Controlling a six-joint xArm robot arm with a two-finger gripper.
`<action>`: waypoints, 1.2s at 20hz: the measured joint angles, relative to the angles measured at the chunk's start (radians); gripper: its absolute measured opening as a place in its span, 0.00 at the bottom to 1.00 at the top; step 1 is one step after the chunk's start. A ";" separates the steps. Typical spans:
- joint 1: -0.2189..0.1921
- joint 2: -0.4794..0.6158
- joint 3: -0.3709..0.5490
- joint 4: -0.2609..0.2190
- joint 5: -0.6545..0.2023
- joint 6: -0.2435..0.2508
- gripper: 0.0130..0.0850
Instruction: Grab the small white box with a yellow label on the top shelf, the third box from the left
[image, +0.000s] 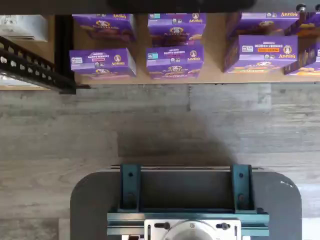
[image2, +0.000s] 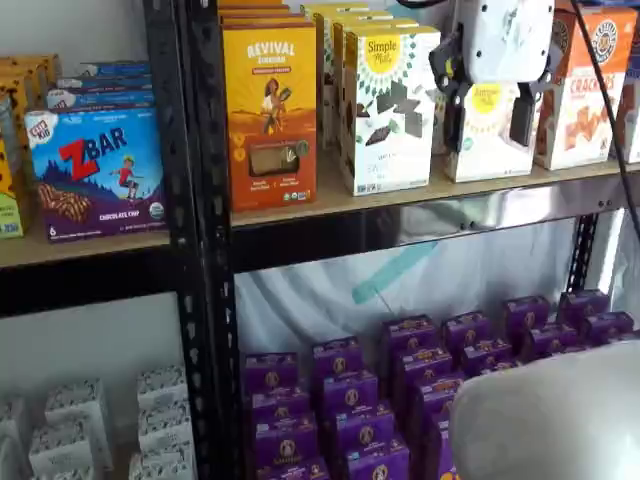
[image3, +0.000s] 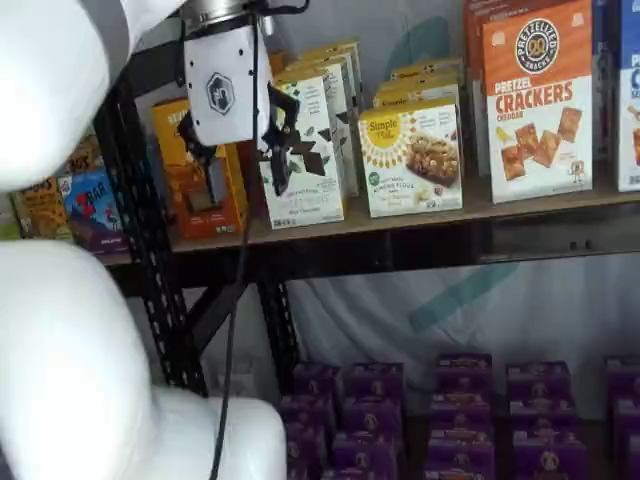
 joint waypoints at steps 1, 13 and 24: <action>-0.008 0.003 -0.003 0.009 0.006 -0.004 1.00; -0.050 0.004 0.016 0.026 -0.052 -0.041 1.00; -0.115 0.086 0.010 -0.048 -0.214 -0.128 1.00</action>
